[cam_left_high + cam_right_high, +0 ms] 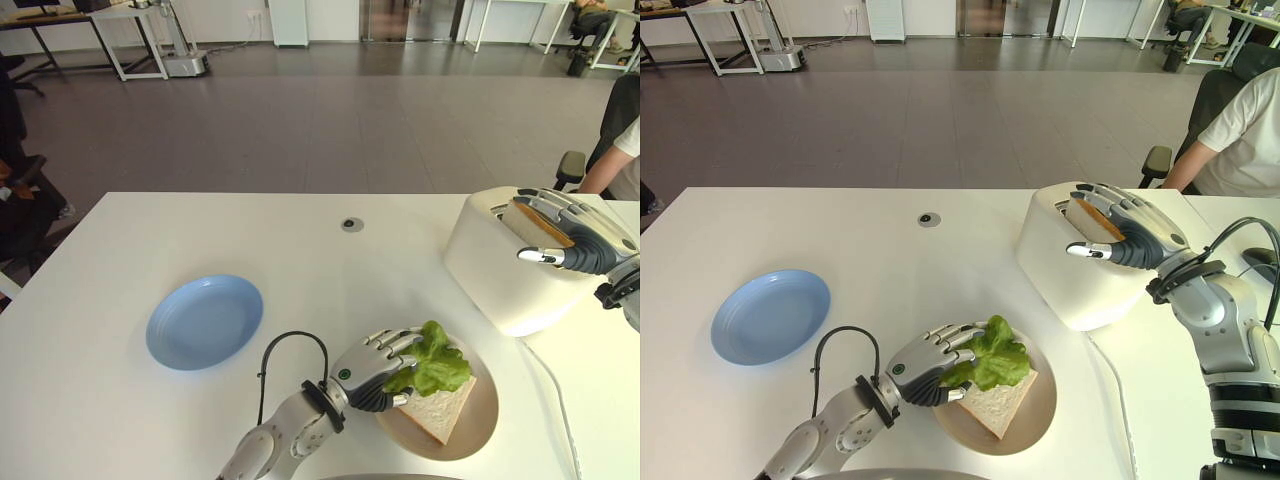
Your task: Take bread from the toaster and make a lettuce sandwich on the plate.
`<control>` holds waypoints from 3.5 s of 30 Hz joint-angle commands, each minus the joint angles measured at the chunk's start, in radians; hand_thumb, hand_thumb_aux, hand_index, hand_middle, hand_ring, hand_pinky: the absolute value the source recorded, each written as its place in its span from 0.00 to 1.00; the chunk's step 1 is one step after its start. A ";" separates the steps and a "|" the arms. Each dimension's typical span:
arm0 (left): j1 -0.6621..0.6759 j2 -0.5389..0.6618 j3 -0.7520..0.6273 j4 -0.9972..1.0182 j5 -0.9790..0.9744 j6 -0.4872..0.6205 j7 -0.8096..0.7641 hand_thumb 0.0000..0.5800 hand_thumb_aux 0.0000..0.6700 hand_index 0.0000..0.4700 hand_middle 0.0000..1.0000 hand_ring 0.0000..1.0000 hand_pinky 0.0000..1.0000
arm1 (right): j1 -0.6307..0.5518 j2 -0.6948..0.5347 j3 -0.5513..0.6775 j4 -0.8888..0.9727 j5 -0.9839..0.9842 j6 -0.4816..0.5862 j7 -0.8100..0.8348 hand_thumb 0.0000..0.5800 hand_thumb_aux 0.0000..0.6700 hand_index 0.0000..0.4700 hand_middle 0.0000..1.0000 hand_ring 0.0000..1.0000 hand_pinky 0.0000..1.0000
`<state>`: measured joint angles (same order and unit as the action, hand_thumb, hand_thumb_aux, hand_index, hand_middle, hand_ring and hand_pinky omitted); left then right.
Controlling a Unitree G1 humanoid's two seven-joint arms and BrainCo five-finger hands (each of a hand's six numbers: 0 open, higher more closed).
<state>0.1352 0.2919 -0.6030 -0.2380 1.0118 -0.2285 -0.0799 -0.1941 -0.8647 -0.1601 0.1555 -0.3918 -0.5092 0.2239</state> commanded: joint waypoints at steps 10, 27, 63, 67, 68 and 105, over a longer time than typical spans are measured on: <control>-0.020 0.012 -0.010 0.038 0.006 0.007 0.016 0.97 0.83 0.83 0.00 0.00 0.00 | 0.007 0.006 0.028 -0.013 0.036 0.003 0.029 0.00 0.00 0.00 0.00 0.00 0.00; -0.005 0.001 -0.002 -0.016 -0.095 -0.027 0.030 1.00 1.00 1.00 0.00 0.00 0.00 | 0.004 0.011 0.041 -0.014 0.049 0.000 0.033 0.00 0.00 0.00 0.00 0.00 0.00; 0.148 0.011 0.135 -0.206 -0.292 -0.026 0.072 0.00 0.00 0.00 0.00 0.00 0.00 | 0.069 -0.092 -0.102 -0.002 -0.105 0.120 -0.092 0.00 0.00 0.00 0.00 0.00 0.00; 0.152 0.018 0.236 -0.201 -0.454 -0.081 0.090 0.00 0.00 0.00 0.00 0.00 0.00 | 0.138 -0.094 -0.086 -0.004 -0.094 0.139 -0.056 0.00 0.00 0.00 0.00 0.00 0.00; 0.153 0.019 0.249 -0.202 -0.469 -0.089 0.091 0.00 0.00 0.00 0.00 0.00 0.00 | 0.146 -0.089 -0.075 -0.008 -0.076 0.139 -0.033 0.09 0.05 0.05 0.00 0.00 0.00; 0.229 0.044 0.444 -0.389 -0.435 -0.244 0.100 0.00 0.00 0.00 0.00 0.00 0.00 | 0.134 -0.007 -0.205 -0.393 1.064 0.862 0.805 1.00 1.00 1.00 0.00 0.00 0.00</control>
<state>0.3464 0.3294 -0.1948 -0.5828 0.5766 -0.4676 0.0223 -0.0804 -0.8783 -0.4159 -0.2054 0.6922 0.3362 1.0282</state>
